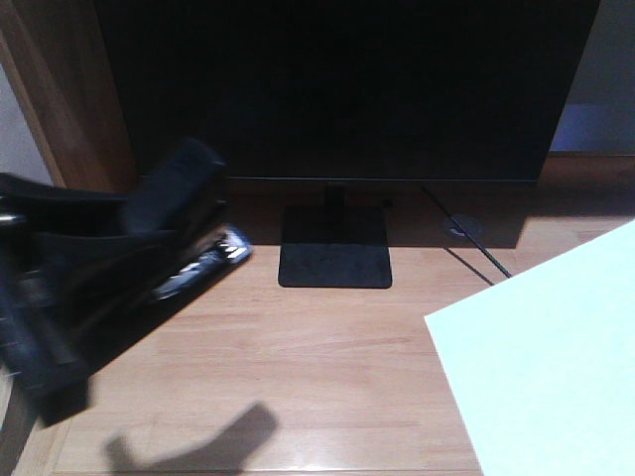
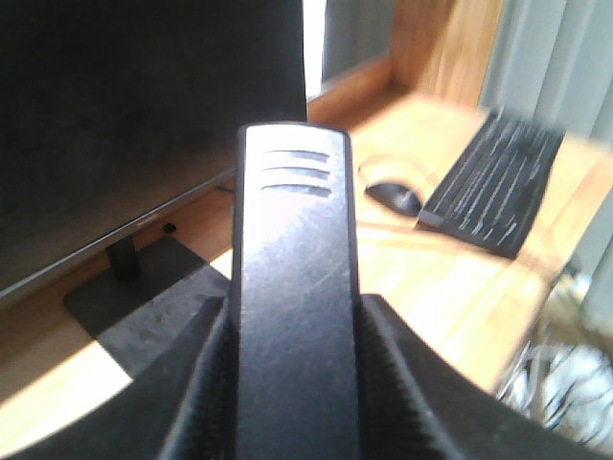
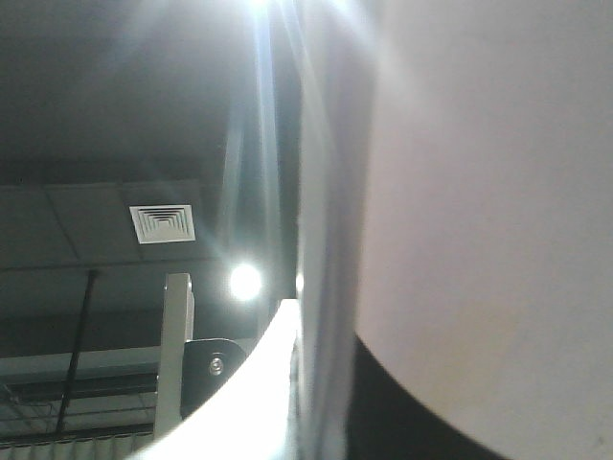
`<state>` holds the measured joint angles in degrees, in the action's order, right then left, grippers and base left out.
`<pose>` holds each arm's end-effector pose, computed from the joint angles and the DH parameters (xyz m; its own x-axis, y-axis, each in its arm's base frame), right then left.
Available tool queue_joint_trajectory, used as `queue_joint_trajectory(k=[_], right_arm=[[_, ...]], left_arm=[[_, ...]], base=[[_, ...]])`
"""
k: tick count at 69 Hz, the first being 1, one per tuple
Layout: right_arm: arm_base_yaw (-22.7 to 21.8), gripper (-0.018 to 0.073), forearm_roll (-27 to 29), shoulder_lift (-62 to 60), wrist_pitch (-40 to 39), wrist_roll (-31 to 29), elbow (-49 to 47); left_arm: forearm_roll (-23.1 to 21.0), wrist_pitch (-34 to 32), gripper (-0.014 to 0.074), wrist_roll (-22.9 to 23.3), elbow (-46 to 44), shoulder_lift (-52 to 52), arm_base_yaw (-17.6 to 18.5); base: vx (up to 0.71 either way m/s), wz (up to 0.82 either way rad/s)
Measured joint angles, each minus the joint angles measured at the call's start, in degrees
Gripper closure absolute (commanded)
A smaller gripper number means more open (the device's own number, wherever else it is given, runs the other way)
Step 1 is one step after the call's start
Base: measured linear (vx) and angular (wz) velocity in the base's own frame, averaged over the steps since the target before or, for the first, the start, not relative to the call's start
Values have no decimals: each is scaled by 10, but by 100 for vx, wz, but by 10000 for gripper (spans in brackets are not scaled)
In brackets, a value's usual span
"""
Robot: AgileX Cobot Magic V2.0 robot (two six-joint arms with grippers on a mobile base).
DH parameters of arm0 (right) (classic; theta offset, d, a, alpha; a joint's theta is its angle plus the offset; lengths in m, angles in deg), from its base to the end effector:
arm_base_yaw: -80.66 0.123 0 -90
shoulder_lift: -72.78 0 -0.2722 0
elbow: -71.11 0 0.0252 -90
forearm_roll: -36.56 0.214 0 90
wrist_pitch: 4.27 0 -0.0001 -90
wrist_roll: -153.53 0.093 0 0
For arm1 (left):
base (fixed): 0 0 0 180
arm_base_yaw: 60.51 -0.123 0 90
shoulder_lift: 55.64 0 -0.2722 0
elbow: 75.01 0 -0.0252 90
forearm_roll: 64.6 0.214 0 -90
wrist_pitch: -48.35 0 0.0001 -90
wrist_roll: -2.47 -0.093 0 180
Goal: Grab stapler and paper to desk for stapling
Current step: 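Lower the black stapler with the left gripper onto the desk before the monitor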
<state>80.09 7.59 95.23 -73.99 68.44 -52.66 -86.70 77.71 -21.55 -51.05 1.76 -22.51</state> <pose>-0.0295 0.0425 0.3748 0.0197 0.8859 -0.4635 -0.9829 0.1022 0.1535 0.1057 -0.1044 0.3797 -0.1956 0.2514 -0.9479 0.7605 0.6492 0.0152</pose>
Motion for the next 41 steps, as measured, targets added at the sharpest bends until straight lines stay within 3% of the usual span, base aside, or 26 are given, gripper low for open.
queue_joint_trajectory(k=[12, 21, 41], right_arm=[[0, 565, 0, 0, 0, 0, 0], [0, 565, 0, 0, 0, 0, 0], [0, 565, 0, 0, 0, 0, 0]], left_arm=[[-117, -29, 603, -182, 0, 84, -2], [-201, -18, 603, -311, 3, 132, -28], [-285, 44, 603, -502, 5, 211, -114]], base=[[0, 0], [0, 0], [0, 0]])
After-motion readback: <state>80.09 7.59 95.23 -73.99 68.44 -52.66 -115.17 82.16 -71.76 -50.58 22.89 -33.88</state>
